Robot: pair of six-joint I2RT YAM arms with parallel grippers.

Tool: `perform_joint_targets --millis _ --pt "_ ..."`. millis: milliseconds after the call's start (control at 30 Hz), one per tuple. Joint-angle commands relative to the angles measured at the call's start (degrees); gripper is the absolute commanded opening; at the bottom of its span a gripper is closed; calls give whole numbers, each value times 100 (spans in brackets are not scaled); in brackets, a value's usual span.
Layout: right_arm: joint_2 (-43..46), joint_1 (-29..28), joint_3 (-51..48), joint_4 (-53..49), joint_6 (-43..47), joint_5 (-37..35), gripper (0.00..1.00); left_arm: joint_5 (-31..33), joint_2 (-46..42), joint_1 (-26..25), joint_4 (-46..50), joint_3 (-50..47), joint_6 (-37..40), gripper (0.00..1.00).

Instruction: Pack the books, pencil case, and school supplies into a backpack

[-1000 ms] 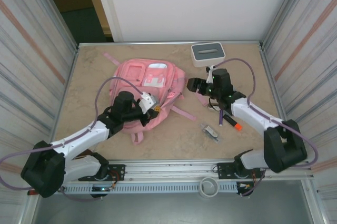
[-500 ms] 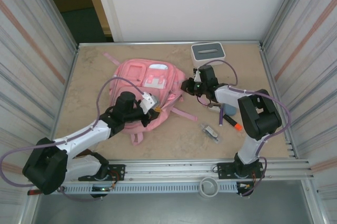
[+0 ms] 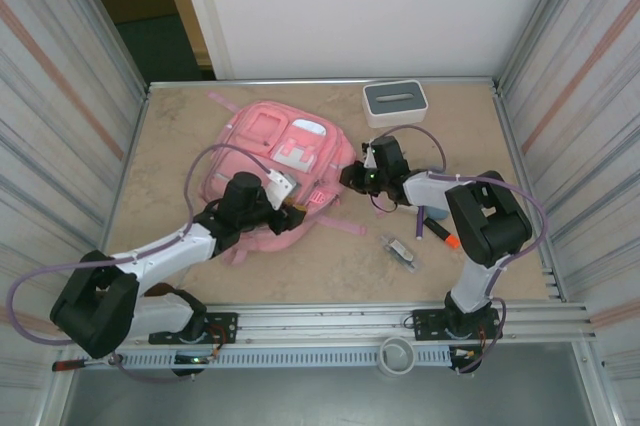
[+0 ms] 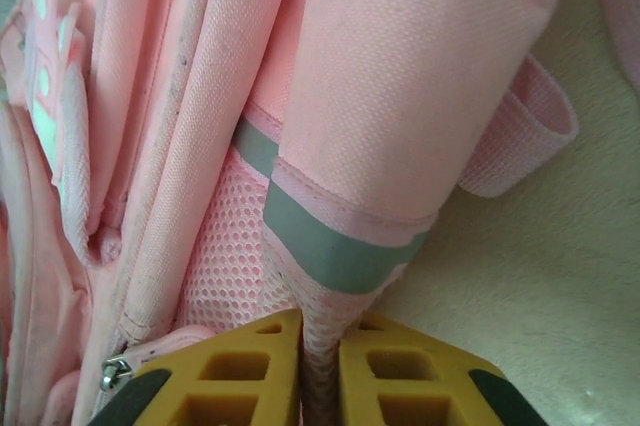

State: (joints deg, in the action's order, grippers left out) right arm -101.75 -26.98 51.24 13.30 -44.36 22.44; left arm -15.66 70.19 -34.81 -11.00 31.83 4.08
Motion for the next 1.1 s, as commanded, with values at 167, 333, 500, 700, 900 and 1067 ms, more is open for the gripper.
perform_joint_targets --millis 167,333,500,700,900,1067 --pt "197 -206 184 -752 555 -670 33 1729 -372 440 332 354 -1189 70" --pt "348 -220 176 -953 819 -978 45 1785 -889 1228 563 -14 -1915 74" --pt "193 -237 202 -779 832 -868 51 2057 -1246 1613 1083 -195 -2332 79" --pt "-49 -246 345 -557 745 -417 52 1792 -1039 1784 1484 -185 -2725 82" --pt "24 -255 281 -596 762 -416 53 1819 -1032 1793 1739 -254 -2950 83" --pt "-2 -307 289 -588 710 -440 54 1708 -892 1839 1857 -192 -3178 83"
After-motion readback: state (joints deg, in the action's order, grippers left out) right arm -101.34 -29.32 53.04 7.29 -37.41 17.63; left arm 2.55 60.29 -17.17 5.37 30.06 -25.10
